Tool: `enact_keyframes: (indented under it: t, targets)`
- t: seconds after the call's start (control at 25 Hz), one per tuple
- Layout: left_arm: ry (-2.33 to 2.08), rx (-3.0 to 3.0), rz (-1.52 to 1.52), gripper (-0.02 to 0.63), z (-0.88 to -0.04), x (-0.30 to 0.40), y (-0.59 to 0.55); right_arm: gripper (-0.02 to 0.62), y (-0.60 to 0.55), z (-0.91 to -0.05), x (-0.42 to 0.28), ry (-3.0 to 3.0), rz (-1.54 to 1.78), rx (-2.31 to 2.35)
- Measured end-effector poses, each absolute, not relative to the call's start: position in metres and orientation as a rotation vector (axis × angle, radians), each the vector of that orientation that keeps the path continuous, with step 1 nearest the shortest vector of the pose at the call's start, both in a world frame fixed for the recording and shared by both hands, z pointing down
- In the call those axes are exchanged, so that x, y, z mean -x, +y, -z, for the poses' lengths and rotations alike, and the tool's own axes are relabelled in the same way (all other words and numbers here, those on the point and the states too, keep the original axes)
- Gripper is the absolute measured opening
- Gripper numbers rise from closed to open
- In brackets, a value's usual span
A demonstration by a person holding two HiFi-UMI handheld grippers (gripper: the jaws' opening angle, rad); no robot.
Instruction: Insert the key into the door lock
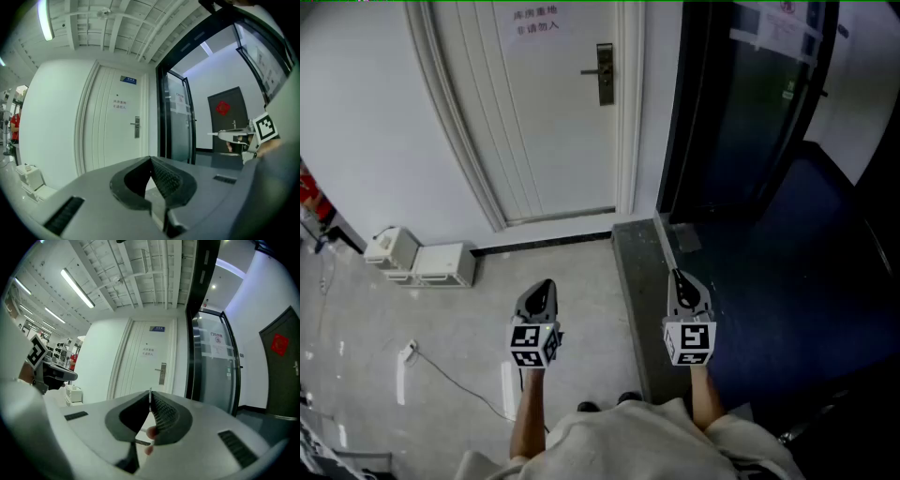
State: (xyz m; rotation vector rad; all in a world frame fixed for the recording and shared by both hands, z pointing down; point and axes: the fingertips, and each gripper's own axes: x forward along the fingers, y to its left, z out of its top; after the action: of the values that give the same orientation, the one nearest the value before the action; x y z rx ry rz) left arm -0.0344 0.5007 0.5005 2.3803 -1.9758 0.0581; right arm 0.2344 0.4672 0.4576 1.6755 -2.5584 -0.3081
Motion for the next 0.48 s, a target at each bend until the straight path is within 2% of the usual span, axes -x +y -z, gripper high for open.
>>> enact_keyframes:
  t: [0.48]
  targets:
    - [-1.970, -2.371, -0.067, 0.017, -0.5063, 0.0248, 0.4987, 0.029, 0.4619, -0.4622, -0.2426, -2.566, 0.302, -1.669]
